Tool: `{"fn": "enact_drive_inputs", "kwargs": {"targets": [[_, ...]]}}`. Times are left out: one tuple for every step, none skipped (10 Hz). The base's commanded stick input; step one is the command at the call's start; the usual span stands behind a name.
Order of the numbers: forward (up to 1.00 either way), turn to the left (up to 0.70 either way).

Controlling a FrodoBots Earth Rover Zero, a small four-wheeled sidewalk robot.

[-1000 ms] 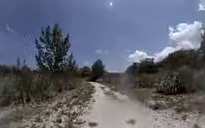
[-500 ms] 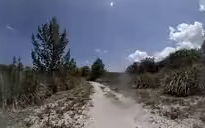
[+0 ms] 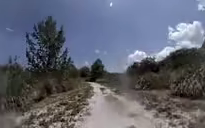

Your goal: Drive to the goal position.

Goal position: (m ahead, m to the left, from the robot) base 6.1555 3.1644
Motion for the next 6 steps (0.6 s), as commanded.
{"fn": "enact_drive_inputs", "kwargs": {"targets": [[0.85,-0.01],[0.85,-0.01],[0.85,-0.01],[0.85,-0.01],[0.85,-0.01],[0.85,-0.01]]}}
